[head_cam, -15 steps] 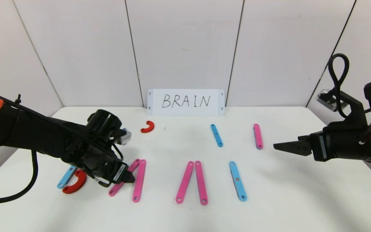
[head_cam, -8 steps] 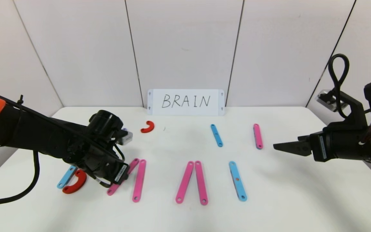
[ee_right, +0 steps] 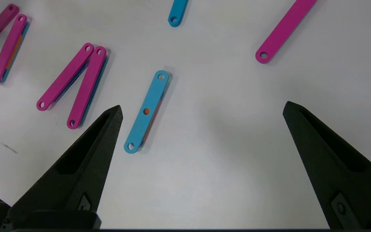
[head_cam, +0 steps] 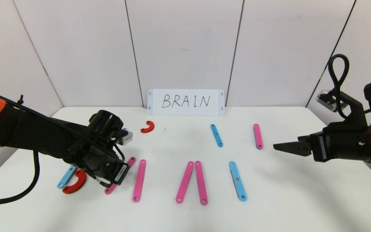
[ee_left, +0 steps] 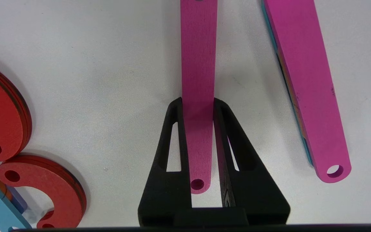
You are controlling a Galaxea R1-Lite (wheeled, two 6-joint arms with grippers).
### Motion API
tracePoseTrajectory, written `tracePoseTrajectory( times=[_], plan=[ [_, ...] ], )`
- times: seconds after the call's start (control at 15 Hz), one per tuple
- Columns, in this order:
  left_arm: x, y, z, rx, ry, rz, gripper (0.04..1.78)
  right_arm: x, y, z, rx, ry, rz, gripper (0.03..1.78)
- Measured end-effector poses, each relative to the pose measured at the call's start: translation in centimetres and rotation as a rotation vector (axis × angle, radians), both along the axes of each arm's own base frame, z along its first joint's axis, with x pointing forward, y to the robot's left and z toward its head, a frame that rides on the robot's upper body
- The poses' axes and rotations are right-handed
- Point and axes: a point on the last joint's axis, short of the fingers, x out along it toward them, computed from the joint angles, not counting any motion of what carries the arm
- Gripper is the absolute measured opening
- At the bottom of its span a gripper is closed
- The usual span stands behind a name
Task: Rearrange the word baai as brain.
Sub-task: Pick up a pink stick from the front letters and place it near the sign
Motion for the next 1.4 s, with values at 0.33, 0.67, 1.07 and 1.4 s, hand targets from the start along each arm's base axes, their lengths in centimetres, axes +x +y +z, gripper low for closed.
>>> tracePoseTrajectory(
  times=[0.33,0.67,1.07,1.4],
  plan=[
    [0.7,0.5,3.0,-0.03,-0.101,0.02,0.28,-0.1,0.0,0.1,0.002,-0.002,0.001,1.74],
    [3.5,3.0,7.9,-0.056,-0.239,0.108,0.28,-0.2,0.0,0.1,0.004,-0.002,-0.001,1.74],
    [9.4,6.7,9.3,-0.053,-0.309,0.229,0.28,-0.2,0.0,0.0,0.003,0.001,-0.001,1.74],
    [13.7,9.0,7.0,-0.042,-0.281,0.292,0.28,-0.2,0.0,0.0,0.002,0.002,0.0,1.74]
  ],
)
